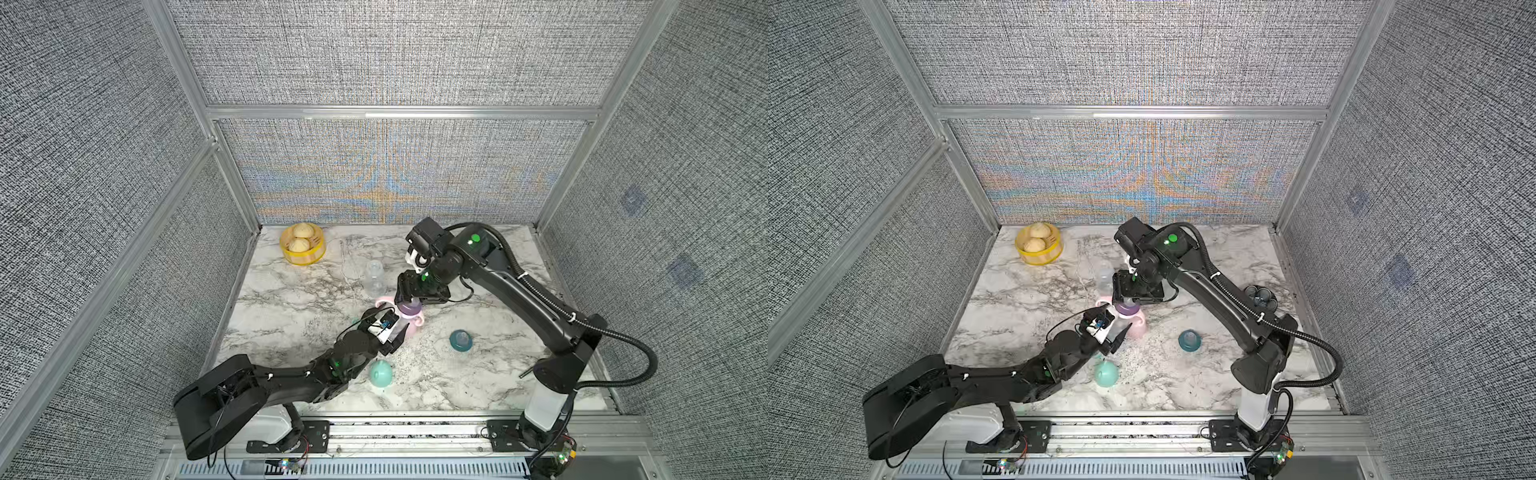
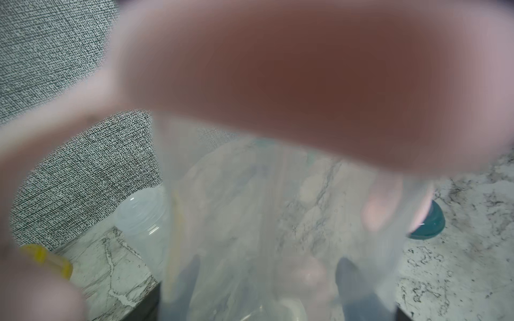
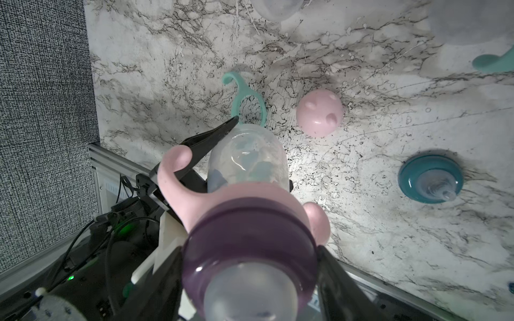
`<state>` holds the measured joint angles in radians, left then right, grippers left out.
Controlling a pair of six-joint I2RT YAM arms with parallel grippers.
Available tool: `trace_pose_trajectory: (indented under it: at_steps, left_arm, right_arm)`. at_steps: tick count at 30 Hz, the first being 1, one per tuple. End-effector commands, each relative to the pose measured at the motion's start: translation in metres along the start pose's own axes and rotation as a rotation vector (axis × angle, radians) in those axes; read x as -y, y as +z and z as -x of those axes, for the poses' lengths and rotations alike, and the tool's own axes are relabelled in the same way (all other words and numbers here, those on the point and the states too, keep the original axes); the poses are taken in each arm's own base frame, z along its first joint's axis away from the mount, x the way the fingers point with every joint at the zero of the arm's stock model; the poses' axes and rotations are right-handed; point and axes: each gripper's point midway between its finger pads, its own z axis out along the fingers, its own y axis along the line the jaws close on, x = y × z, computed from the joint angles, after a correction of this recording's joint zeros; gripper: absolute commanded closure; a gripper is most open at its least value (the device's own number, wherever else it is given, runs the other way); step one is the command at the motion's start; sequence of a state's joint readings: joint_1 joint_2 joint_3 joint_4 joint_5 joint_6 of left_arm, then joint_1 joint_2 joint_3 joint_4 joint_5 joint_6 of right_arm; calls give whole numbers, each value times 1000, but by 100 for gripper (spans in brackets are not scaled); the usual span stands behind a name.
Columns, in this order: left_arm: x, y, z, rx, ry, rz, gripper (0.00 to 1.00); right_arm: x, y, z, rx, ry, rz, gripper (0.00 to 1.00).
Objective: Assemble the baby bottles
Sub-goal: Close the nipple on the baby bottle, then screw the nipple onto the baby bottle.
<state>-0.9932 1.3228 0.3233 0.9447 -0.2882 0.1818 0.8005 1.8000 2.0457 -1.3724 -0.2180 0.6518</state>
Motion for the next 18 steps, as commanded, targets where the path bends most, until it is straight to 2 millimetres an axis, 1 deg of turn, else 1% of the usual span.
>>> trace_pose_trajectory:
  at_steps: [1,4,6,8,10,13,16,18]
  left_arm:
    - [-19,-4,63,241,-101,73,99]
    - [-15,-2,59,240,-109,56,99]
    - [-13,-1,56,232,-118,48,100]
    - [-11,2,53,217,-135,40,99]
    - [-9,5,51,205,-149,31,100]
    - [0,7,51,197,-154,-22,99]
    - [10,9,54,187,-173,-86,100]
    - [21,8,59,194,-170,-161,100]
  right_arm:
    - [5,-12,-24,-66,24,-5,20]
    - [6,-38,-19,12,-3,19,12]
    - [9,-55,-17,59,-27,38,9]
    - [12,-66,-16,104,-71,53,8]
    - [17,-73,-17,150,-126,46,7]
    - [20,-77,-18,227,-225,61,7]
    - [16,-83,-17,329,-312,117,7]
    - [12,-89,-18,417,-369,165,8]
